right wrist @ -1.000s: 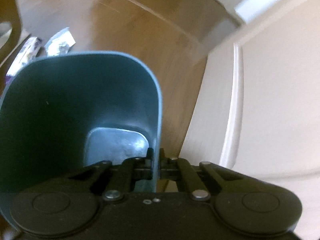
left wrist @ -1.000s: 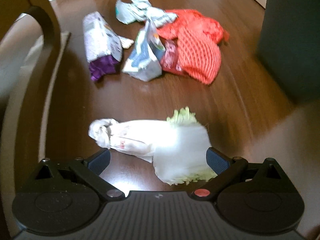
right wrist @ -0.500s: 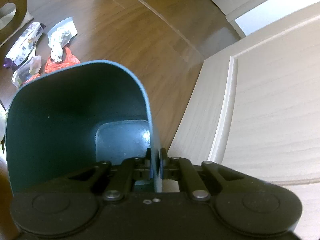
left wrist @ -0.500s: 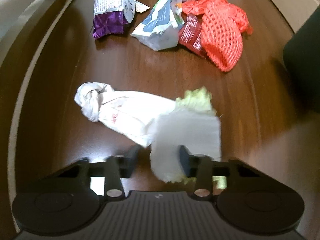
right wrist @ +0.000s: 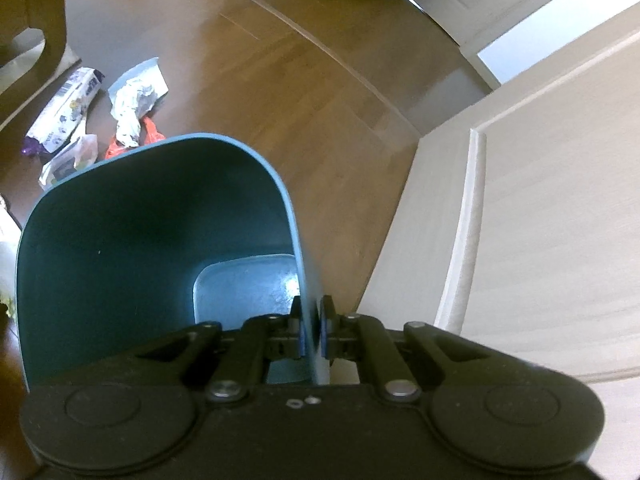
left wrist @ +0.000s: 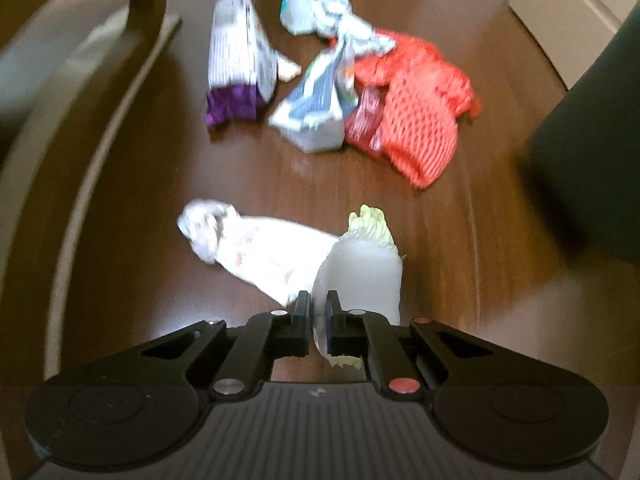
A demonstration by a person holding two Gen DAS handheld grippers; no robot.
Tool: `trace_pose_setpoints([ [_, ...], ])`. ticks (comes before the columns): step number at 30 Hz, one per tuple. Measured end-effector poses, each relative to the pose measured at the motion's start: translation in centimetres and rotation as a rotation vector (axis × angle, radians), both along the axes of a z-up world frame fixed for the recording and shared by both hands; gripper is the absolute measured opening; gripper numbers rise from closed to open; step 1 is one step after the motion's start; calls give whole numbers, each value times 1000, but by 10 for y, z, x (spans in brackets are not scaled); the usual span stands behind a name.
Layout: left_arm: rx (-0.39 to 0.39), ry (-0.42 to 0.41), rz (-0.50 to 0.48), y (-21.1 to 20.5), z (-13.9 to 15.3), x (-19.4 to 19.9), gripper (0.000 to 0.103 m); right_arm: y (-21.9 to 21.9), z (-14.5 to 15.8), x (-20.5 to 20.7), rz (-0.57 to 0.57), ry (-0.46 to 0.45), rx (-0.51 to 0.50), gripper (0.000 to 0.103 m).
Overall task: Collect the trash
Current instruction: 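Drop the tissue into the bin with the left gripper while the right holds the bin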
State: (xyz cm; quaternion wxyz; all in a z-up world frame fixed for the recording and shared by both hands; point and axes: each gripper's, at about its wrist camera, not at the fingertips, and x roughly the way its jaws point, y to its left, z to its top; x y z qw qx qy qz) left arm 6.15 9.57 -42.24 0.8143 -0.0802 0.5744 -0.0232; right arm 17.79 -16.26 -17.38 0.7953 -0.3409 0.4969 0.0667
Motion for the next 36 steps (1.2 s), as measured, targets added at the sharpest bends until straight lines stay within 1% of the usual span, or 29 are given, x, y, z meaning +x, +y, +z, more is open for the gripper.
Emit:
trace_pose_setpoints([
  [3, -31, -63, 1, 2, 34, 2, 6, 1, 1, 3, 2, -2, 13, 5],
  [7, -90, -212, -23, 1, 97, 6, 6, 3, 2, 5, 10, -1, 27, 5],
  [9, -128, -291, -51, -1, 130, 7, 6, 4, 2, 7, 9, -5, 39, 4],
  [11, -164, -350, -85, -6, 157, 8, 6, 5, 2, 10, -6, -17, 57, 4],
  [14, -210, -416, -143, -18, 188, 13, 6, 10, 3, 14, -5, -30, 82, 4],
  [16, -235, -436, -172, -29, 199, 21, 6, 17, 3, 17, 1, -36, 94, 5],
  [18, -259, -442, -201, -43, 202, 35, 6, 23, 3, 19, 13, -41, 96, 5],
  [20, -244, -445, -234, -63, 200, 50, 6, 29, 4, 21, 23, -46, 98, 5],
  [21, -238, -437, -241, -72, 196, 57, 6, 31, 4, 22, 24, -48, 101, 5],
  [23, -251, -410, -254, -89, 187, 73, 6, 36, 4, 23, 34, -54, 94, 4],
  [28, -163, -379, -291, -131, 167, 103, 6, 45, 5, 27, 29, -66, 93, 4],
  [32, -125, -335, -302, -152, 149, 124, 7, 50, 8, 31, 15, -80, 101, 4],
  [36, -106, -291, -307, -165, 136, 136, 7, 49, 10, 33, -11, -88, 105, 4],
])
